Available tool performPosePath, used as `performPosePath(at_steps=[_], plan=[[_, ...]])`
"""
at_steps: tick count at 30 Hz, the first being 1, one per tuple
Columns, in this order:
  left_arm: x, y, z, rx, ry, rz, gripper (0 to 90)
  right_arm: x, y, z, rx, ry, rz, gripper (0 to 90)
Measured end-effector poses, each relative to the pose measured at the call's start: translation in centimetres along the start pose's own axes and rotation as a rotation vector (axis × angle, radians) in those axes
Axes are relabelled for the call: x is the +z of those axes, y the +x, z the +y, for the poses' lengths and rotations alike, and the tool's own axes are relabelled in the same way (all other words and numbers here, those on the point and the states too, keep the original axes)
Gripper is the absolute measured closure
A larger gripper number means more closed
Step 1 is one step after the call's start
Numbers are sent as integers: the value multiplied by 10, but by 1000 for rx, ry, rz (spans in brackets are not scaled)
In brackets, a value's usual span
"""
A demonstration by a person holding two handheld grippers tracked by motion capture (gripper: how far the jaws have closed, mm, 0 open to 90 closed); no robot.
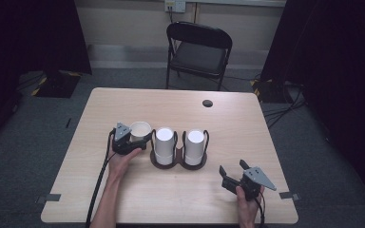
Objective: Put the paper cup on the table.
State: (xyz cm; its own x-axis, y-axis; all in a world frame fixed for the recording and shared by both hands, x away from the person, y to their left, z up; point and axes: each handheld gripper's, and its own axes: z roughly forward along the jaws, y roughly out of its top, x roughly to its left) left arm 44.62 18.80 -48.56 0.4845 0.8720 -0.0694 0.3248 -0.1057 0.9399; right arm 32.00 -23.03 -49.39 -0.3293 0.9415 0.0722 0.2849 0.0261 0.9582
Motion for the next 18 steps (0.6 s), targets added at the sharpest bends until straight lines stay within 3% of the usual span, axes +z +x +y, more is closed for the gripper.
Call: performPosePath(at_steps=[5,8,13,18], plan=[[2,0,-3,9,33,3,175,0,0,0,2,0,2,144],[0,-2,-2,38,43,15,153,0,0,0,1,-2,4,144],[-3,0,-2,20,44,23,155,0,0,0,3,-6,5,144],[-7,-5,-5,35,66,29,155,0,0,0,2,-6,4,144]])
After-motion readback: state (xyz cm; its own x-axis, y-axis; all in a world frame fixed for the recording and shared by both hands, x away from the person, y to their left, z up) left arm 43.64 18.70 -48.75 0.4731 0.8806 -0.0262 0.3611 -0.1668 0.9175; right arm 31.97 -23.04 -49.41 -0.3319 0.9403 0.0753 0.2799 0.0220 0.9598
